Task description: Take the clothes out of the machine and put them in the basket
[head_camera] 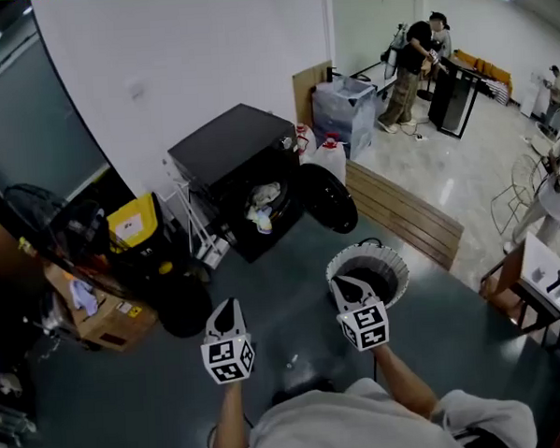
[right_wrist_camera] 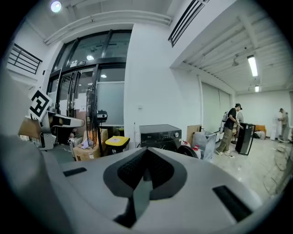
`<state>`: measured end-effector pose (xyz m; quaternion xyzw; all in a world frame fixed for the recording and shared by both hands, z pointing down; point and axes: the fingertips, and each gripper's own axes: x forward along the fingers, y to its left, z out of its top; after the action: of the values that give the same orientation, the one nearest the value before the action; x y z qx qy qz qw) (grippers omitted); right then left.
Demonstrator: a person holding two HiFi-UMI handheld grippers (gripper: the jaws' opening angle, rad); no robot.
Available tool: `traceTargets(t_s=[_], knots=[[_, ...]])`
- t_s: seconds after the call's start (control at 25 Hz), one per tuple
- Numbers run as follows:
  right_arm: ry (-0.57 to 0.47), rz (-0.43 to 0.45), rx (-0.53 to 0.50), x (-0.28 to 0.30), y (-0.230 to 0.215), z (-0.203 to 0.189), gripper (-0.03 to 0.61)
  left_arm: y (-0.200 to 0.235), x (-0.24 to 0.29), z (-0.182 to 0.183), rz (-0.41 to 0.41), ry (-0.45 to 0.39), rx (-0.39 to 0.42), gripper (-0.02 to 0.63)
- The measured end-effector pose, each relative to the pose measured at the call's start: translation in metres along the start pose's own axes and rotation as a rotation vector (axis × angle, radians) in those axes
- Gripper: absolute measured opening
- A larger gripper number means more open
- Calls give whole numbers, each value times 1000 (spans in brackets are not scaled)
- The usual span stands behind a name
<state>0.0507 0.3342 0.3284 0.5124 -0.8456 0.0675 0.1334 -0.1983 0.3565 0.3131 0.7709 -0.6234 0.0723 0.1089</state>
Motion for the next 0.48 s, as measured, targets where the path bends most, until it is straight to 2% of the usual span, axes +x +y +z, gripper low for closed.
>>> traceTargets(t_s=[0.12, 0.48], knots=[[0, 19, -3, 3, -12, -4, 21, -8, 8, -1, 24, 2, 16, 18], [18, 52, -8, 19, -30, -13, 21, -16, 23, -14, 54, 24, -11, 18]])
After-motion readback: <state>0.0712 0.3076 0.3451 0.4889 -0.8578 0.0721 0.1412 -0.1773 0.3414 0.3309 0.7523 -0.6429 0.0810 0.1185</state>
